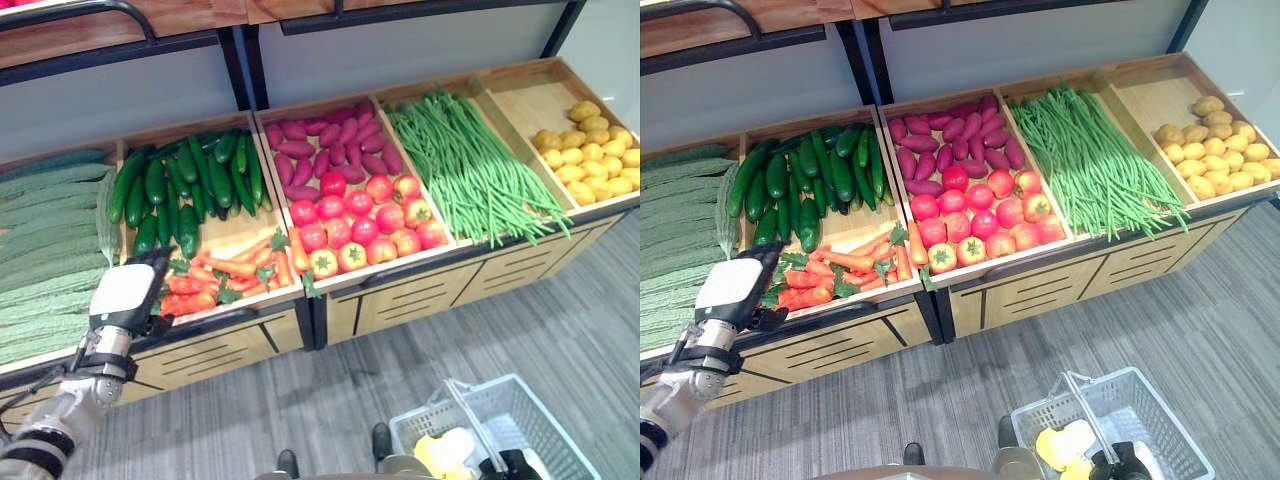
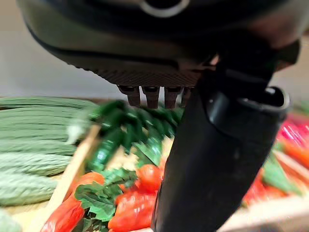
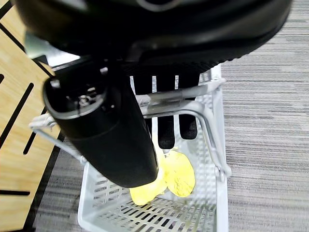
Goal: Get the vegetables into the basket
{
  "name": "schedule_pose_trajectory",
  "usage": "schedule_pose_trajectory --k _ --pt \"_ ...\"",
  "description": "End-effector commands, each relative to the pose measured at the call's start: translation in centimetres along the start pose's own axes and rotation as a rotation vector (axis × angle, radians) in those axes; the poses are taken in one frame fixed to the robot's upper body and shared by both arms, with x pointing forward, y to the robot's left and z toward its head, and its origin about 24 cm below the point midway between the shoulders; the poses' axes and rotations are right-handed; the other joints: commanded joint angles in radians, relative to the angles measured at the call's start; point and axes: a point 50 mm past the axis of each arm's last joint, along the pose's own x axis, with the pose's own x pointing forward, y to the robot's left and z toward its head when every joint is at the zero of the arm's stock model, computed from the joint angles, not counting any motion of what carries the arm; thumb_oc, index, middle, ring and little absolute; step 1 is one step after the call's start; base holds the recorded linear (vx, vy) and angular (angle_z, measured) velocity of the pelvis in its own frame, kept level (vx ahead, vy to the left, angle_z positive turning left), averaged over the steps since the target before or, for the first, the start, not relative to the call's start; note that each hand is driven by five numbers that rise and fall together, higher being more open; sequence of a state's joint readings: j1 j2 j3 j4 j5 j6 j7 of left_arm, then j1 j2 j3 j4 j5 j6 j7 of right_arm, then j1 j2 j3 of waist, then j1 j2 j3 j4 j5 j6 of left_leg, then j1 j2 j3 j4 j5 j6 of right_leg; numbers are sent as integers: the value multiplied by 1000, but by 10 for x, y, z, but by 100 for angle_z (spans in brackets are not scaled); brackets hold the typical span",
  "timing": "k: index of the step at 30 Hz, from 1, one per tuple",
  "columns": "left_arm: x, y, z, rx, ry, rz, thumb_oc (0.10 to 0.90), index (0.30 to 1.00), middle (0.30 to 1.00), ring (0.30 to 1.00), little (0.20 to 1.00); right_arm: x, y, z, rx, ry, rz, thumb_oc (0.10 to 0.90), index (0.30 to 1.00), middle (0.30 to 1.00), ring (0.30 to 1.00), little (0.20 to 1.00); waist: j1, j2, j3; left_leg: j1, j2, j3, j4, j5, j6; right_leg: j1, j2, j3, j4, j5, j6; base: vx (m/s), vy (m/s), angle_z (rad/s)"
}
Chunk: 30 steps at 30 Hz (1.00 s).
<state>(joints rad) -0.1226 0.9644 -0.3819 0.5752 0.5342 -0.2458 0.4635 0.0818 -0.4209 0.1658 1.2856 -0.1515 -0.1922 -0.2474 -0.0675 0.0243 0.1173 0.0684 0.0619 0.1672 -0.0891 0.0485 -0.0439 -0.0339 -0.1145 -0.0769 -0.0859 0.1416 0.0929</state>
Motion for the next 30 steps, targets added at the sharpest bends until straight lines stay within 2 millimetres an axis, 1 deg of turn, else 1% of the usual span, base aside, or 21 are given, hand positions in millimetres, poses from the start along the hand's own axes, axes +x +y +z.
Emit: schedule_pose_trajectory --k 1,3,7,9,14,15,22,25,26,30 --pt "36 69 -4 37 -13 230 900 1000 1000 1000 1000 6 -15 22 -16 -103 -49 400 300 300 300 300 -12 -56 -23 -4 18 -12 2 -35 -35 -42 -87 76 62 -7 106 -19 25 -12" --pt "41 75 0 35 -32 237 900 1000 1000 1000 1000 7 -14 23 -11 -105 -48 400 300 300 300 300 -16 -55 -21 -5 18 -10 2 -35 -34 -47 -87 79 62 -4 107 -12 27 -10" --pt "45 76 1 49 -33 203 900 1000 1000 1000 1000 7 -13 25 -16 -107 -36 400 300 300 300 300 -18 -57 -16 -2 17 -3 2 -36 -32 -50 -87 87 61 0 108 -2 10 -6" --pt "47 73 0 46 -18 192 900 1000 1000 1000 1000 7 -12 24 -20 -104 -36 400 300 300 300 300 -22 -58 -15 -2 16 0 2 -37 -32 -53 -87 91 58 2 108 1 7 -2" --pt "51 74 0 39 -10 184 900 1000 1000 1000 1000 7 -13 22 -24 -90 -37 400 300 300 300 300 -23 -59 -6 -2 17 5 2 -37 -31 -58 -87 94 59 3 107 0 8 -3" --pt "51 73 -2 42 8 178 900 1000 1000 1000 1000 7 -16 20 -30 -83 -43 400 300 300 300 300 -25 -60 -2 -4 16 7 2 -37 -31 -62 -88 97 59 5 108 -3 19 -3" --pt "54 77 -4 31 31 199 900 1000 1000 1000 1000 9 -20 25 -27 -91 -57 400 300 300 300 300 -21 -62 17 -12 16 9 2 -33 -29 -75 -88 102 63 6 107 -2 7 -2" --pt "54 74 -7 13 58 201 900 1000 1000 1000 1000 9 -20 27 -29 -95 -58 400 300 300 300 300 -19 -61 23 -14 16 7 2 -32 -29 -80 -86 103 66 5 106 0 0 0" --pt "53 71 -8 6 69 186 900 1000 1000 1000 1000 10 -21 28 -29 -96 -58 400 300 300 300 300 -19 -60 25 -14 15 6 2 -32 -28 -81 -85 102 67 3 105 0 0 0" --pt "56 69 -2 6 28 122 900 1000 1000 1000 1000 11 -25 31 -26 -103 -66 400 300 300 300 300 -18 -57 34 -17 16 3 2 -31 -28 -84 -85 103 69 2 104 0 0 0"
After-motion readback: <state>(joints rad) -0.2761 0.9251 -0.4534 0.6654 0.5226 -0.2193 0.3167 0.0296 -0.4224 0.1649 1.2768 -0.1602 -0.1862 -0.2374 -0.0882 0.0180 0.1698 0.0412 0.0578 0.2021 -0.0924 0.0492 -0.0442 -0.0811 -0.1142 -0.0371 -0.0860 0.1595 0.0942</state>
